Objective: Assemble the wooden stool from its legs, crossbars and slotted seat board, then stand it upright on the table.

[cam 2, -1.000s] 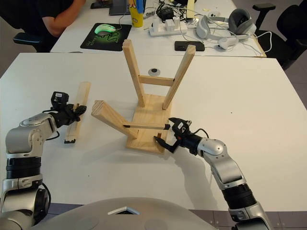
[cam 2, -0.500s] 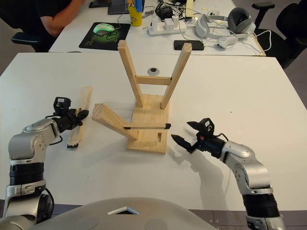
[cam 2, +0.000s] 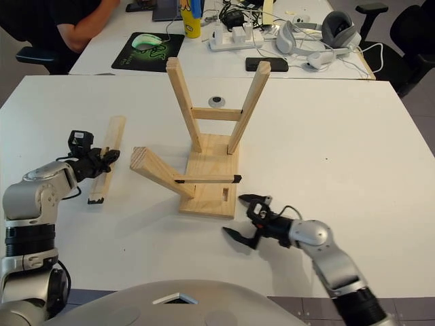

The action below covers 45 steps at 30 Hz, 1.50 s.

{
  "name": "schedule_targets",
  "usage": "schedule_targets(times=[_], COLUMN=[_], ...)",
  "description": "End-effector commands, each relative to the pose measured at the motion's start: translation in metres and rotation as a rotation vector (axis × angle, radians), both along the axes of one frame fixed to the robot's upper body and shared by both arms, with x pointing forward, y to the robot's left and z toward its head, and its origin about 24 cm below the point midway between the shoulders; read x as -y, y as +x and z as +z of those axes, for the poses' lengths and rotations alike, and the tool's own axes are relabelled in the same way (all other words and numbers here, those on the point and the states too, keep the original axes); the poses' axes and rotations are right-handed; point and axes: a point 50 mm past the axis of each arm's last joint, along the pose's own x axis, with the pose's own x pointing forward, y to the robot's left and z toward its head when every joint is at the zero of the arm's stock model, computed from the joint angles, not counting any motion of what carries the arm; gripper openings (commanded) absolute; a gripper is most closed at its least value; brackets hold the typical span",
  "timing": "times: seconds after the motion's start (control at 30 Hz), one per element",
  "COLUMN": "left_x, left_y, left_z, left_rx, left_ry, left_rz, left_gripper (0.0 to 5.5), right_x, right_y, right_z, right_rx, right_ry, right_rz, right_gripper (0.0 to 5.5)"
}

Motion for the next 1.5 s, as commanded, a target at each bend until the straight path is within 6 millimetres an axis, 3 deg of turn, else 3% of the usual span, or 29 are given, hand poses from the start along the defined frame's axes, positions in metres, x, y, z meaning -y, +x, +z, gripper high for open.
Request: schedule_targets(times=[0.03,0.13,0.43,0.6,0.77,0.9,1.03,1.17,1.27,1.33,1.5], left_x=[0.008,0.011,0.016,0.011,-0.006,-0.012,0.010,0.045,0.076,0.092,0.124], left_y=[0.012,0.016,0.022,0.034,0.045,0.048,0.042,0.034,0.032,0.033,0.038], left_z=[0.013,0.014,0.017,0.039,0.099,0.162,0.241,0.293,0.308,0.308,0.279], left_rx=[0.018,0.017,0.041,0.167,0.418,0.580,0.731,0.764,0.695,0.636,0.473], left_ry=[0.015,0.014,0.012,0.005,-0.053,-0.069,-0.187,-0.404,-0.512,-0.528,-0.463], left_rz=[-0.062,-0.081,-0.097,-0.081,-0.091,-0.188,-0.428,-0.731,-0.953,-1.047,-1.202], left_gripper=[2.07,2.07,2.07,2.07,2.07,2.07,2.07,2.07,2.07,2.07,2.07], right_x=[0.000,0.004,-0.012,-0.010,0.019,0.055,0.071,0.075,0.070,0.064,0.049], right_y=[-0.008,0.004,0.031,0.026,0.019,0.034,0.057,0.072,0.082,0.084,0.082], right_z=[-0.031,-0.035,-0.028,-0.013,0.039,0.079,0.135,0.185,0.221,0.237,0.269], right_rx=[-0.060,-0.015,0.044,0.030,-0.056,-0.064,0.028,0.183,0.315,0.295,0.223], right_ry=[-0.156,-0.212,-0.160,-0.095,0.042,0.079,0.300,0.472,0.563,0.643,0.876], right_rz=[-0.120,-0.216,-0.309,-0.254,-0.165,-0.179,-0.188,-0.180,-0.143,-0.062,0.115], right_gripper=[5.40,5.40,5.40,5.40,5.40,5.40,5.40,5.40,5.40,5.40,5.40])
